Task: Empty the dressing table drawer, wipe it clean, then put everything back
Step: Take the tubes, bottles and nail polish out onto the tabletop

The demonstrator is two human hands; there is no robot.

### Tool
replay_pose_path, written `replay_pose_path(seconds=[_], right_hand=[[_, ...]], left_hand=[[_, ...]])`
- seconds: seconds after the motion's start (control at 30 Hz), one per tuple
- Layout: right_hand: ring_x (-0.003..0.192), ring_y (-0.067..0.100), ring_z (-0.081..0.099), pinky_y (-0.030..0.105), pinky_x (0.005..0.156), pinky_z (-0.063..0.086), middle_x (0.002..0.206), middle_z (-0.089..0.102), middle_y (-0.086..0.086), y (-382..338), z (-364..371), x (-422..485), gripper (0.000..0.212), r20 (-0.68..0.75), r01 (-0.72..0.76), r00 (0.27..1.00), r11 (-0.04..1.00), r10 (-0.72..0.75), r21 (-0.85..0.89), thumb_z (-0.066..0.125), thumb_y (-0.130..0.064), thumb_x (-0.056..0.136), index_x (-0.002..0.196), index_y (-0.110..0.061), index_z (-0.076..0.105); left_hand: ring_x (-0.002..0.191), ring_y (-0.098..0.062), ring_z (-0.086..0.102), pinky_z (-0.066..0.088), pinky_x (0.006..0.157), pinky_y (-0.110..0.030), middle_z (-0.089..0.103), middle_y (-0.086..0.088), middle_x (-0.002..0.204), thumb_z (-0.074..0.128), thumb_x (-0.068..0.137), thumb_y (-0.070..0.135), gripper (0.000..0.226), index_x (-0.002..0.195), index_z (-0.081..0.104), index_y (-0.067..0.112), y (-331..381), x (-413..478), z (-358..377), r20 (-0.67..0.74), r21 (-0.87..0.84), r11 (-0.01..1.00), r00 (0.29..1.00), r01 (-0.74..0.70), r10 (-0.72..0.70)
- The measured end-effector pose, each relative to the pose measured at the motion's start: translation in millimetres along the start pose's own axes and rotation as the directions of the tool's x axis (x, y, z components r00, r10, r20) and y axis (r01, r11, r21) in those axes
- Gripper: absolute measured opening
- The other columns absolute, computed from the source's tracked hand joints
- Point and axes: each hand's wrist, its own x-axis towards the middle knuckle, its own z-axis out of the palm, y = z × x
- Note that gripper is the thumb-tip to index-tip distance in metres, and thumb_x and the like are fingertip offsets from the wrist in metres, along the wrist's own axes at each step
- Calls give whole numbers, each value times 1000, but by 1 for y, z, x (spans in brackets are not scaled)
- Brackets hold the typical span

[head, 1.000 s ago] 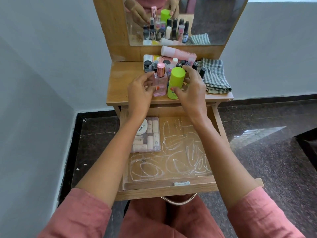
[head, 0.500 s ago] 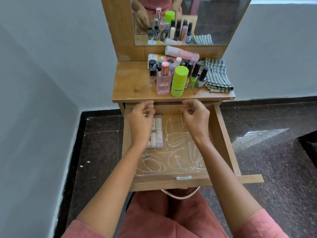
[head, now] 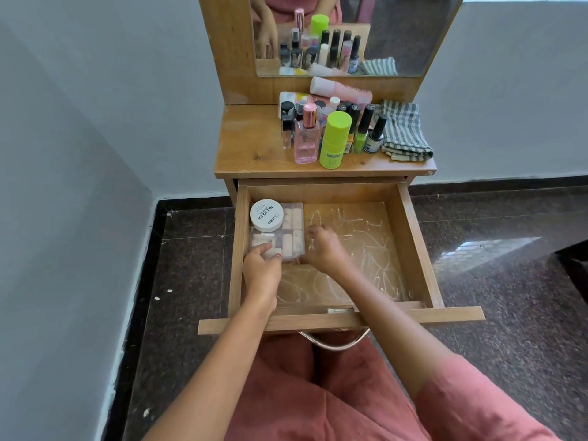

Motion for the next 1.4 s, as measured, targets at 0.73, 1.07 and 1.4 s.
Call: replay_pose_path(seconds=[0.73, 1.07, 1.4], right_hand=[[108, 26, 56, 22, 86, 42, 118, 59, 16, 3, -2, 14, 52, -56, 69, 996, 990, -62, 123, 72, -11, 76, 122, 2, 50], [99, 28, 62, 30, 83, 50, 107, 66, 20, 2, -2, 13, 26, -111, -142, 974, 916, 196, 376, 65, 1, 79, 105, 5, 64], [84, 22, 55, 38, 86, 52, 87, 58, 13, 13, -9, 3, 23, -60, -203, 969, 912, 239, 356, 66, 7, 77, 100, 7, 64]], left_hand=[[121, -24, 46, 38, 97, -33, 46, -8, 136, 44, 94, 14, 42, 135, 36, 11, 8, 11, 7, 24, 135, 983, 992, -126, 123], [124, -31, 43, 37, 105, -46, 42, -14, 138, 47, 93, 15, 47, 137, 32, 5, 5, 22, 11, -3, 260, 960, 994, -102, 106], [116, -35, 48, 42, 97, -50, 47, -17, 130, 49, 90, 23, 45, 129, 43, 1, -3, 20, 10, 37, 363, 930, 998, -62, 52]])
